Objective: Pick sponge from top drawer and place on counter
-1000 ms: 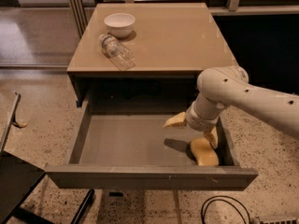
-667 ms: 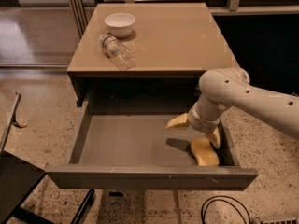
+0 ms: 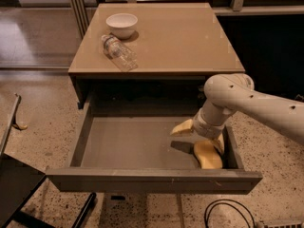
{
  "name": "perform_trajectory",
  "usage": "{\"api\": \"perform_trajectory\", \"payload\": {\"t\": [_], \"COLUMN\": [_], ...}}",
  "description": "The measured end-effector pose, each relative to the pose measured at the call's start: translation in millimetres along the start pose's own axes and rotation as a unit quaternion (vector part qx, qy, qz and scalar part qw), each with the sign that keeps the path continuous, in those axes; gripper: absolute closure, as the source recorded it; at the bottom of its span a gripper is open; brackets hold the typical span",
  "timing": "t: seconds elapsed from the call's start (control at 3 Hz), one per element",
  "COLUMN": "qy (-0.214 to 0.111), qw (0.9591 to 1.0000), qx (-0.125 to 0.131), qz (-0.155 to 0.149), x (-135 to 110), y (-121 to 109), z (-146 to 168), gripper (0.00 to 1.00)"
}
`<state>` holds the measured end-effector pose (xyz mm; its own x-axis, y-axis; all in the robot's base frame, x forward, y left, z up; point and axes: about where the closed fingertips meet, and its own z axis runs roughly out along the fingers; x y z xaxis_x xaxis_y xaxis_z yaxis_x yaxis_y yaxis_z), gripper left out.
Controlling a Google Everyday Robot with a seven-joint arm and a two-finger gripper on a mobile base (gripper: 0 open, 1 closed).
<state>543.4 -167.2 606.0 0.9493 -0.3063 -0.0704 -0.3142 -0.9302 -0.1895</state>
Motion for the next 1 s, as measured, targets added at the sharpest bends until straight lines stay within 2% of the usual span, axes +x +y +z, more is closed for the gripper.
{"api": "perform_trajectory", "payload": {"t": [0.33,0.67,1.0], "qy": [-0.010,-0.010,0.002], "qw": [0.9999,0.9999,0.9999], "qx": [0.002,0.002,-0.001], "qz": [-0.003,-0.003,0.016], "x": [-2,-2,0], "y": [-1,-1,-7], "z": [6,6,-8], "gripper": [0.14,0.37,0.60]}}
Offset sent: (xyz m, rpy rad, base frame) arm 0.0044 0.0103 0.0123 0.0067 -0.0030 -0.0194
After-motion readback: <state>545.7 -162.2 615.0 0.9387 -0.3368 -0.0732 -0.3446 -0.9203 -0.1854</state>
